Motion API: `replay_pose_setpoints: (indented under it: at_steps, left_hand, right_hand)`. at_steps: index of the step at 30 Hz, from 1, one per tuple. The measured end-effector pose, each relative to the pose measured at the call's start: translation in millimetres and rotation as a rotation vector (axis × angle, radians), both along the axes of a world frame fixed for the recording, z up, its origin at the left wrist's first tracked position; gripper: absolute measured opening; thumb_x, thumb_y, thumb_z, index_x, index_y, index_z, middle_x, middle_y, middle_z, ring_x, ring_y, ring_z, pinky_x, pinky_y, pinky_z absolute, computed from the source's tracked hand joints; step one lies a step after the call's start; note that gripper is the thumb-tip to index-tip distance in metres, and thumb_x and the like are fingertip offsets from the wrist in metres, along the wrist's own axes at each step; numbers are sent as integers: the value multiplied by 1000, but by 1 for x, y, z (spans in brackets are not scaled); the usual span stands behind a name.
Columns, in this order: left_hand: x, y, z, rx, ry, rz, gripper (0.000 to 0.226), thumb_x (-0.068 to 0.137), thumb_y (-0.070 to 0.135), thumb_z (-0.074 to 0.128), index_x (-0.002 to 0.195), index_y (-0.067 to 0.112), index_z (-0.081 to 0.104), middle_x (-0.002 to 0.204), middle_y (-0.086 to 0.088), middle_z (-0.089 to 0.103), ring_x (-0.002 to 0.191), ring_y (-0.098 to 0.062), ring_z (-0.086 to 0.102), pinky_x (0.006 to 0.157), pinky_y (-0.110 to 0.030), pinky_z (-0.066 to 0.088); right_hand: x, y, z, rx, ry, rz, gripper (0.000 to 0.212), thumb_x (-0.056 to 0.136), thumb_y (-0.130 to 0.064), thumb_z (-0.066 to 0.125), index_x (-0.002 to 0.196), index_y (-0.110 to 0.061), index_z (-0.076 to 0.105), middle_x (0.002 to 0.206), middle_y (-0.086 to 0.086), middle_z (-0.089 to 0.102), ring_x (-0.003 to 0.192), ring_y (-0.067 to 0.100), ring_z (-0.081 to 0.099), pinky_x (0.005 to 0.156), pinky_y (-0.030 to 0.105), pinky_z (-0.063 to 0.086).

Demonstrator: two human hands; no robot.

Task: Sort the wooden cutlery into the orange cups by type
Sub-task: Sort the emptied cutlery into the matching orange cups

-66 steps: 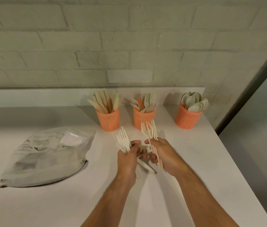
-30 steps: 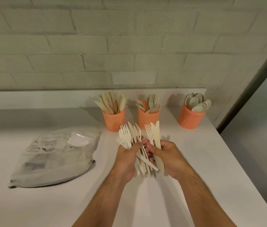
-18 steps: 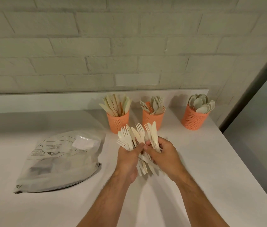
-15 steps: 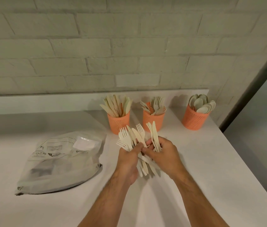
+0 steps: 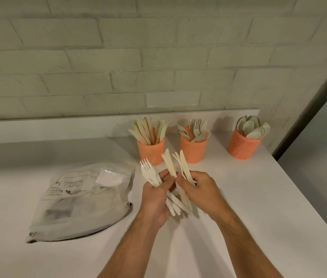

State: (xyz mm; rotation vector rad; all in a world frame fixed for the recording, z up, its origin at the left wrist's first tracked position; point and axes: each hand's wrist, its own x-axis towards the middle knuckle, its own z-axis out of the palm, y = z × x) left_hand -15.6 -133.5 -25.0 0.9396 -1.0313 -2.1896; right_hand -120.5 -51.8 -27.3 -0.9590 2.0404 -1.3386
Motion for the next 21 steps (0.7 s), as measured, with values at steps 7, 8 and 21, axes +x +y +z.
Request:
replay_pose_setpoints:
  at_steps: [7,8,21]
  left_hand:
    - [3,-9,-8,6,-24,65,25,87,-5,66,112,-3,65,106,-26,71,99,-39,70,89,-59,54]
    - [3,-10,-9,-24,-29,79,21,87,-6,66,108,-3,65,104,-25,72,98,-39,71,88,-60,55]
    - [6,-8,-28,-699,-242,156,12,95,15,62,105,8,62,82,13,64,80,-4,61,73,-12,46]
  right_hand:
    - [1,-5,-3,-19,-86,23,6,90,-18,72,86,-23,74,81,-5,76,80,12,73,82,34,59]
    - [2,-5,-4,-27,-81,14,7,91,-19,71,86,-23,73,80,-7,75,78,9,72,79,29,58]
    - [1,-23,-22,-256,-56,-280,37,96,-40,60,73,-11,56,61,11,54,56,12,50,55,24,43]
